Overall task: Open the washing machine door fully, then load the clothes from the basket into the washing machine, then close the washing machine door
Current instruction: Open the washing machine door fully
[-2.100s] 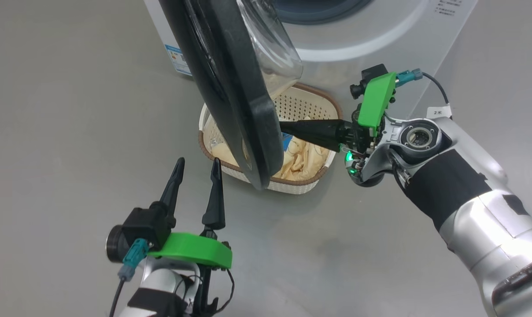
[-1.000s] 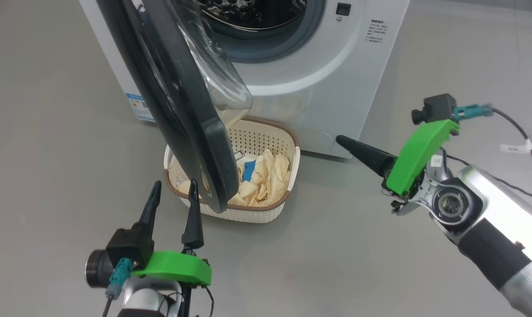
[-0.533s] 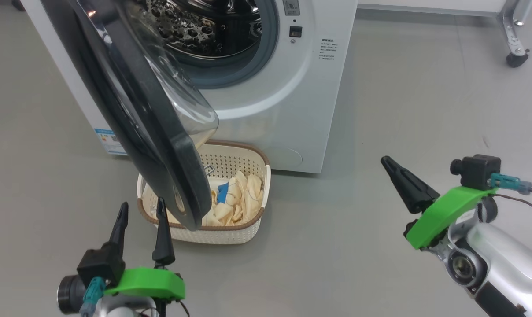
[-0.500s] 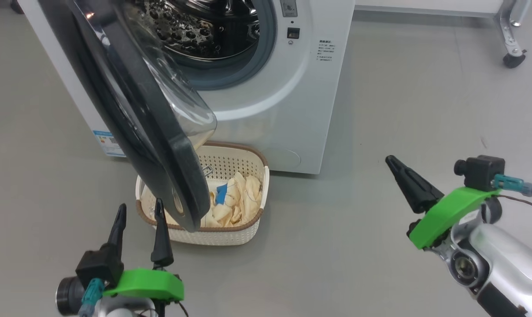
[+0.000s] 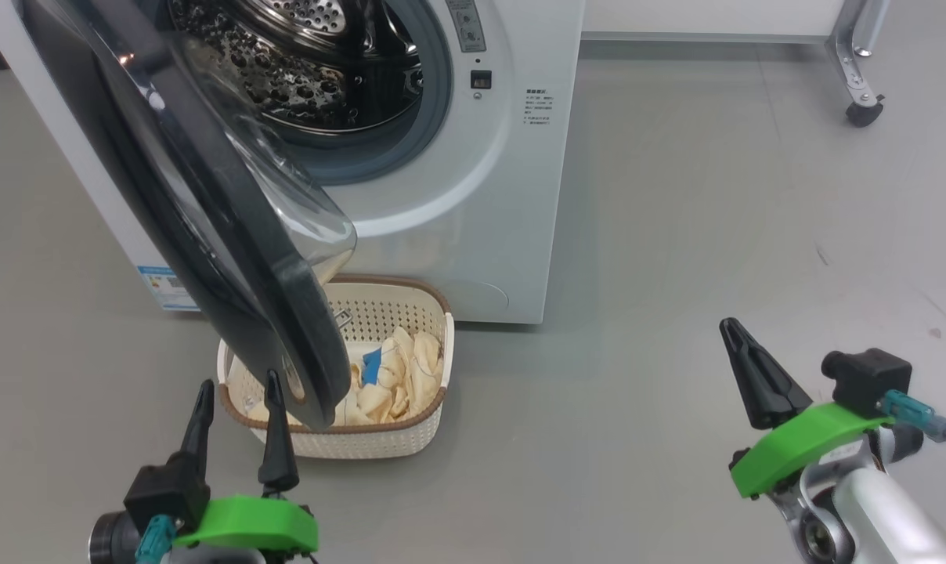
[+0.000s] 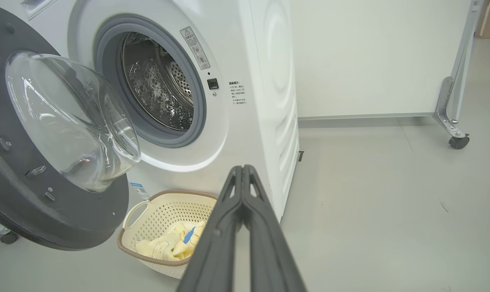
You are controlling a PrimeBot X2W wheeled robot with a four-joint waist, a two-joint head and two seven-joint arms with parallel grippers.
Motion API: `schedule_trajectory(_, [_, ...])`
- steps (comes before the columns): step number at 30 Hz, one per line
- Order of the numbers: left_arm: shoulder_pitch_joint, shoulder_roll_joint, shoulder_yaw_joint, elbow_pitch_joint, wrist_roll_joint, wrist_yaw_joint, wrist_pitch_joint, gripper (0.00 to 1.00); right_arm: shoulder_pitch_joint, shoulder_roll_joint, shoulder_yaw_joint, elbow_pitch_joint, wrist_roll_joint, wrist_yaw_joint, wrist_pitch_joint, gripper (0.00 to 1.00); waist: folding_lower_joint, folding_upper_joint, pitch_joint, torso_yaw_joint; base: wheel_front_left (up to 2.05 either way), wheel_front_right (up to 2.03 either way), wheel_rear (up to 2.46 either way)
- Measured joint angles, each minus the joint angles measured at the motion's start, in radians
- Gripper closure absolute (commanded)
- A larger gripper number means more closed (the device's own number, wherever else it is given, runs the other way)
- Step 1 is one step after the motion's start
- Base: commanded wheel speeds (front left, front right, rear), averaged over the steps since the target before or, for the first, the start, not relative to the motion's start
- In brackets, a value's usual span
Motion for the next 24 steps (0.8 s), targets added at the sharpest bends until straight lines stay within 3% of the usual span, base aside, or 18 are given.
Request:
schedule_trajectory(1, [0.006,0.000,0.000,0.000,0.000,0.000,0.000,0.00,0.015,0.014,-0.024,-0.005,-0.021,0.000,0.000,1.00,0.0000,0.0000,-0.002,-0.003,0.00,0.00,0.00])
schedule_trajectory(3, [0.013,0.000,0.001,0.001,0.000,0.000,0.000,0.00,0.040,0.037,-0.071,-0.017,-0.077,0.000,0.000,0.18,0.0000,0.0000,-0.005,-0.007,0.00,0.00,0.00])
schedule_trajectory(4, [0.015,0.000,0.001,0.001,0.000,0.000,0.000,0.00,0.049,0.048,-0.095,-0.022,-0.105,0.000,0.000,0.00,0.0000,0.0000,-0.006,-0.008,0.00,0.00,0.00])
schedule_trajectory(10, [0.016,0.000,-0.002,0.006,0.000,0.000,0.000,0.00,0.107,0.120,-0.204,-0.063,-0.202,0.000,0.018,0.00,0.0000,0.0000,-0.016,-0.011,0.00,0.00,0.00])
schedule_trajectory(24, [0.022,0.000,-0.012,0.012,0.000,0.002,0.000,0.00,0.137,0.156,-0.240,-0.124,-0.254,0.000,0.058,0.00,0.0000,0.0000,-0.012,-0.019,0.00,0.00,0.00])
